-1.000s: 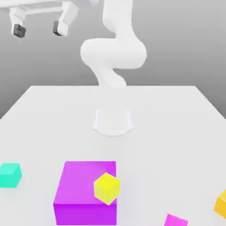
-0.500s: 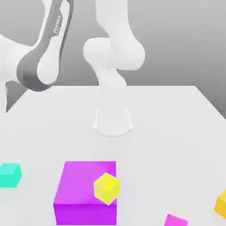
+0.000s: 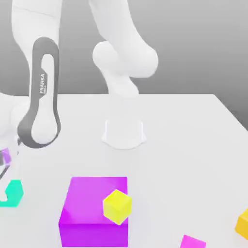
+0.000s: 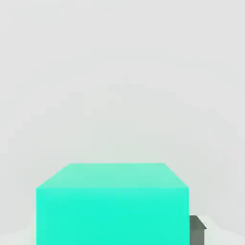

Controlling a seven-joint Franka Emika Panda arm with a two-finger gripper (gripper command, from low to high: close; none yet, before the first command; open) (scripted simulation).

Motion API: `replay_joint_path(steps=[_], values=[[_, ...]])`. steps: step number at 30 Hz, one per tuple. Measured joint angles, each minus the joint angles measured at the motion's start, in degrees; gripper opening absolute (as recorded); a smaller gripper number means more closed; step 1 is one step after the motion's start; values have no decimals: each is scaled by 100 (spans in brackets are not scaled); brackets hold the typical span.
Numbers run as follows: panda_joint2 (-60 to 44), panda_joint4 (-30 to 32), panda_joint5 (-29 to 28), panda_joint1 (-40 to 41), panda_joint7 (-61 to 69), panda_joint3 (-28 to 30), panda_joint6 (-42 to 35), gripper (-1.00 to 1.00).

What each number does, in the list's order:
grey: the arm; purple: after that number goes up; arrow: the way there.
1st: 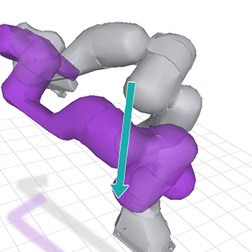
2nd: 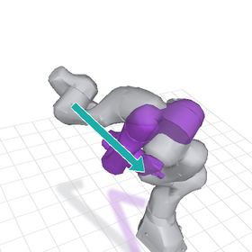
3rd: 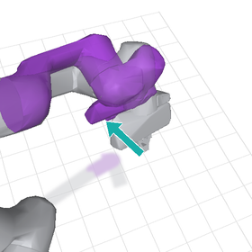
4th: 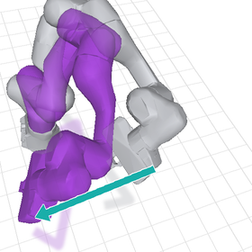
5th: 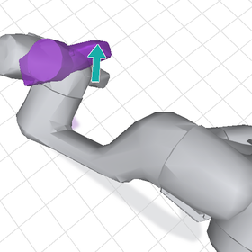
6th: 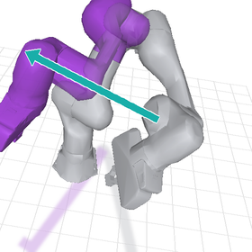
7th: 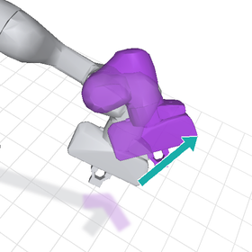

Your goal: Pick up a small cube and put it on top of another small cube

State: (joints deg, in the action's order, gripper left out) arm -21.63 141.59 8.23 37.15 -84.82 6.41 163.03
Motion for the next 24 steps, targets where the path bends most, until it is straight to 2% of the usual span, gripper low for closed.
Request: replay_joint_path(steps=[5, 9, 16, 18, 21, 22, 24], values=[[941, 150, -396, -270, -325, 114, -775, -100], [1565, 108, -638, -936, -682, -437, -1405, -100], [2548, 12, -698, -2644, -1073, -1254, -2491, -100], [2527, 44, -741, -2800, -1159, -1347, -2450, -100], [2066, 182, -843, -2821, -1251, -1345, -1857, -100], [1971, 209, -860, -2817, -1264, -1350, -1735, 100], [1971, 209, -860, -2819, -1264, -1350, -1735, 100]])
